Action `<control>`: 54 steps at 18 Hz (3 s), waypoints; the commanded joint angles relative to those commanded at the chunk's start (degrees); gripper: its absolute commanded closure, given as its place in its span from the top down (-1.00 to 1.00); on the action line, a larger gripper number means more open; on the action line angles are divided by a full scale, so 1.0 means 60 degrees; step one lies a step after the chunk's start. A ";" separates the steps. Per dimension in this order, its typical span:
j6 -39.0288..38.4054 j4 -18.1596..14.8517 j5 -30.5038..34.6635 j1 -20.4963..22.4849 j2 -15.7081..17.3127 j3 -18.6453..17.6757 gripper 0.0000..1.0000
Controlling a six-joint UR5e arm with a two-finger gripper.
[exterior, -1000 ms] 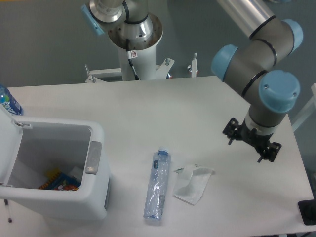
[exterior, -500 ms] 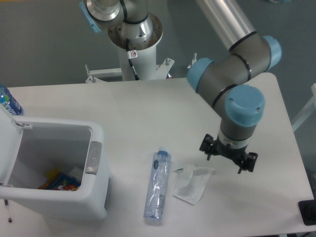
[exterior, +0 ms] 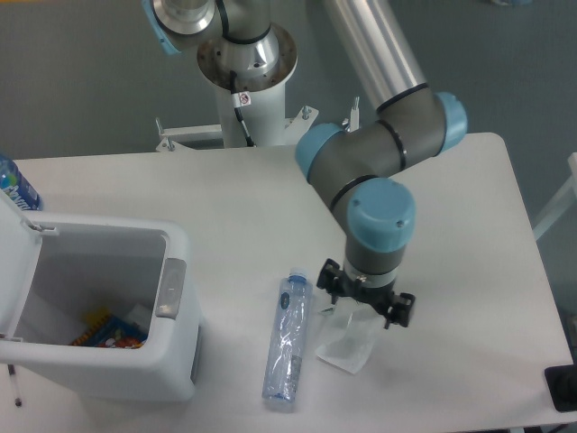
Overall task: Place the trash in the trash can
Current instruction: 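Move the gripper over the crumpled clear plastic bag and lower it, then close the gripper on the plastic bag, then lift the plastic bag and carry it over the trash bin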
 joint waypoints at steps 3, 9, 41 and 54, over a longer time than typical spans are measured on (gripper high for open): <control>-0.0015 0.0546 0.0000 -0.0074 -0.0015 -0.0339 1.00; -0.0015 0.0606 0.0000 -0.0074 -0.0161 -0.0267 0.56; -0.2049 0.0884 -0.1373 0.0218 -0.0029 0.0744 -1.00; -0.3003 0.0884 -0.3544 0.0160 0.1654 0.0906 -1.00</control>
